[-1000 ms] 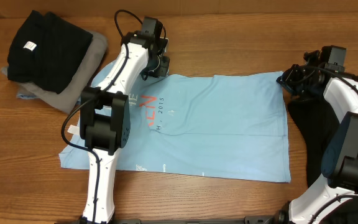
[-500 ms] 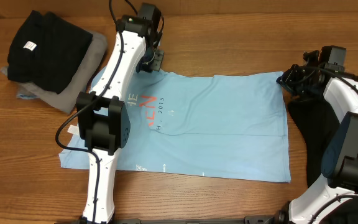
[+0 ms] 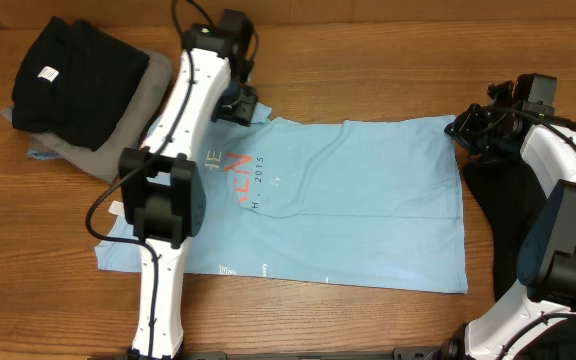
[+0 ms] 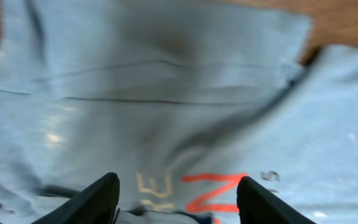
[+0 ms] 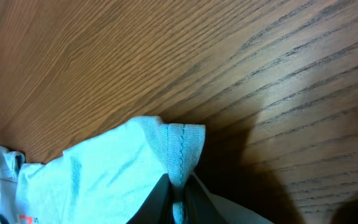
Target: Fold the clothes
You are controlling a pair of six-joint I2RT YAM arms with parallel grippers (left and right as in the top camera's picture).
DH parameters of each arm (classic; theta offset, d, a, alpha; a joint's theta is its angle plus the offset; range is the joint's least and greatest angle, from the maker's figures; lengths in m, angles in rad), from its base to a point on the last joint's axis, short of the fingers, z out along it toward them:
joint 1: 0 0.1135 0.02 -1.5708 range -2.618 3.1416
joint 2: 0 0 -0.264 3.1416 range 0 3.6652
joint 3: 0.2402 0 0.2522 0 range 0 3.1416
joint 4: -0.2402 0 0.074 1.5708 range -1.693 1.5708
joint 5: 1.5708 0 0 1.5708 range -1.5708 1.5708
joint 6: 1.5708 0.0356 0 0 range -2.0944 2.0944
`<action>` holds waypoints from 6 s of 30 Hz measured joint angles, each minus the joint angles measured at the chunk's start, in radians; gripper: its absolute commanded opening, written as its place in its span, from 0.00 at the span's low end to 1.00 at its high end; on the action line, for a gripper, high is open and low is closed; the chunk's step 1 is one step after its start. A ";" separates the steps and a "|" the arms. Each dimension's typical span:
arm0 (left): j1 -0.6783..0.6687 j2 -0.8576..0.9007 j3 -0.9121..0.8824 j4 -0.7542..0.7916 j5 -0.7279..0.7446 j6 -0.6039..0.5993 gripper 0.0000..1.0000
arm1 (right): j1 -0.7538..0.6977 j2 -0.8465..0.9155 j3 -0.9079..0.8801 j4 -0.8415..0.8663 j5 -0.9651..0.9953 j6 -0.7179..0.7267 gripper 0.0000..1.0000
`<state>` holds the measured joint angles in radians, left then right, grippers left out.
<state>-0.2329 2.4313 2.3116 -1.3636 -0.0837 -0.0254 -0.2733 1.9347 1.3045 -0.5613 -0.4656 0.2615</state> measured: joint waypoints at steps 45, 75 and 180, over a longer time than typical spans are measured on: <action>0.241 0.167 0.073 0.137 0.207 -0.055 0.53 | 0.000 0.000 0.000 -0.024 -0.002 0.000 0.10; 0.241 0.172 0.107 0.146 0.163 -0.055 0.35 | 0.000 0.000 0.000 -0.033 -0.002 0.000 0.10; 0.264 -0.086 0.084 -0.022 0.301 -0.054 0.04 | -0.001 0.152 0.005 0.220 0.080 -0.024 0.04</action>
<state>0.0307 2.3455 2.3951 -1.3853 0.2176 -0.0795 -0.2745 2.0865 1.3098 -0.3416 -0.3859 0.2379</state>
